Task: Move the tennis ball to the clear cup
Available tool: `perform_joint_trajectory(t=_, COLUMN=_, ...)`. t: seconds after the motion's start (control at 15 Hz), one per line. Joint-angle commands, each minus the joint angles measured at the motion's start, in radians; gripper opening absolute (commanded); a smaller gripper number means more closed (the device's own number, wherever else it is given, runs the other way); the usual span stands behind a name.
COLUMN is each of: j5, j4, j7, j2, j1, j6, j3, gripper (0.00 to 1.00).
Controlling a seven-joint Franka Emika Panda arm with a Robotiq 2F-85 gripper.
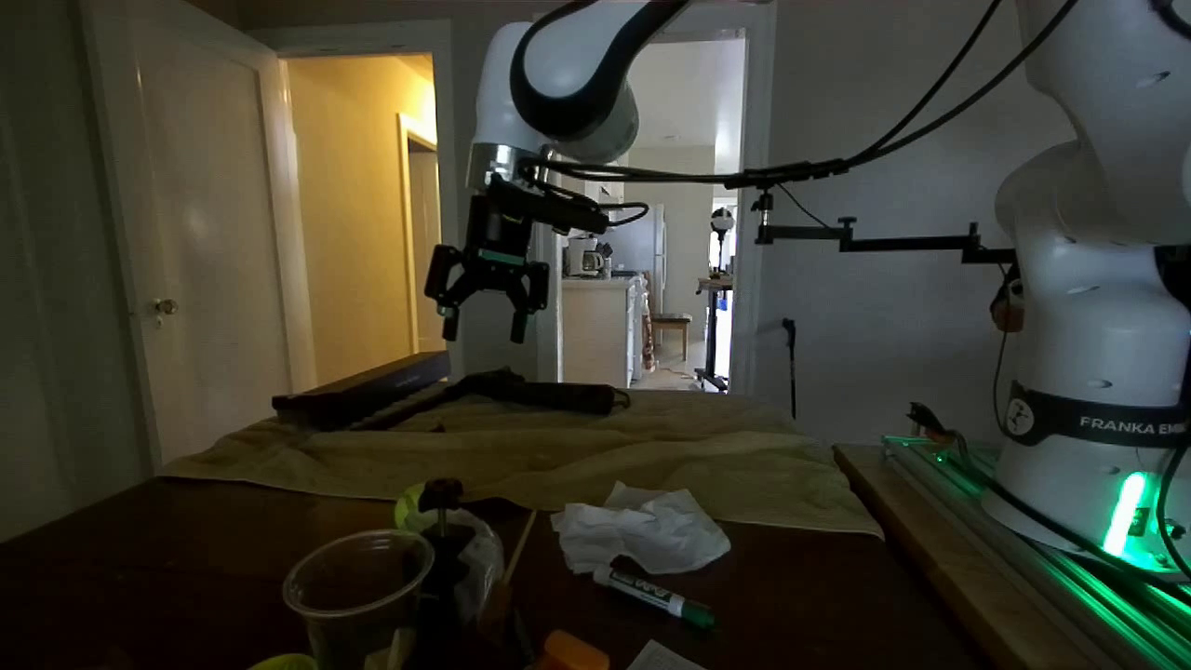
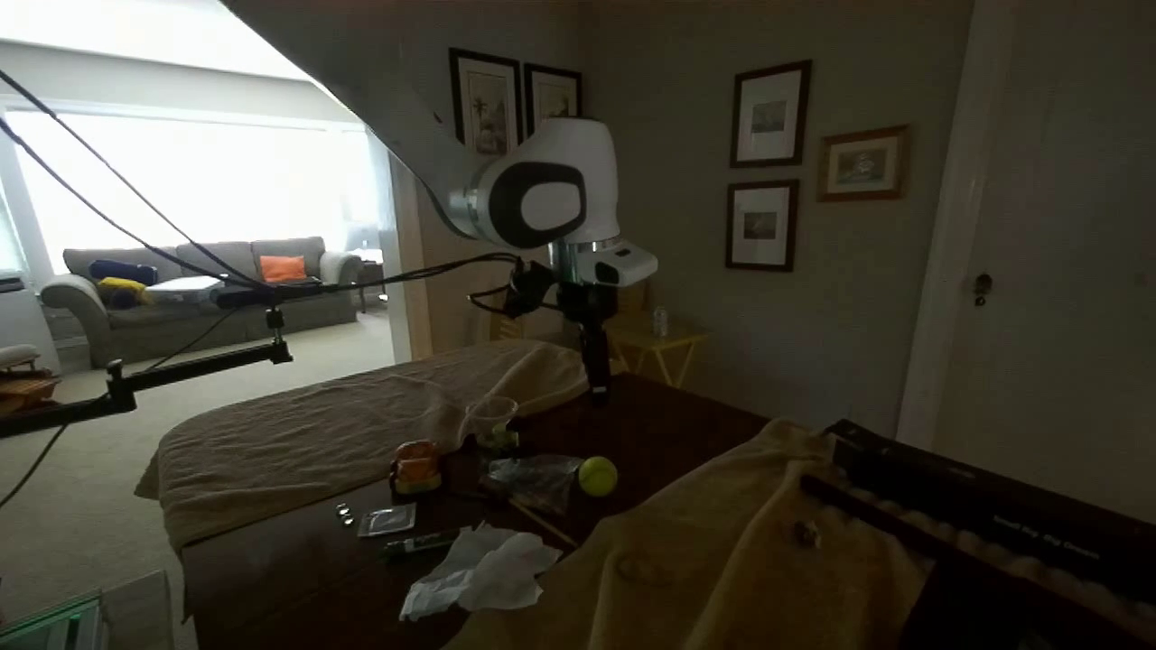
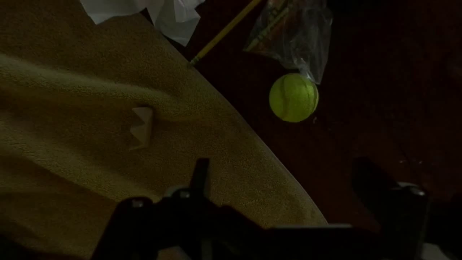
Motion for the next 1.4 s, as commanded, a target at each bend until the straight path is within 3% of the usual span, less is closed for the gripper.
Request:
perform_joint_trajectory(t=0.0, j5=-0.032, j4=0.120, j7=0.028, j2=0.102, j1=0.023, j6=-0.035, j3=-0.044, gripper=1.00)
perform_joint_trajectory(t=0.53, j5=-0.032, j4=0.232, j7=0.122, j2=0.289, j1=0.098, j6=0.084, j3=-0.102, gripper=1.00)
perform_joint_trajectory(t=1.33, j5=-0.012, j4=0.299, j7=0.158, j2=0.428, j1=0.164, j6=0.043, j3=-0.097, gripper=1.00)
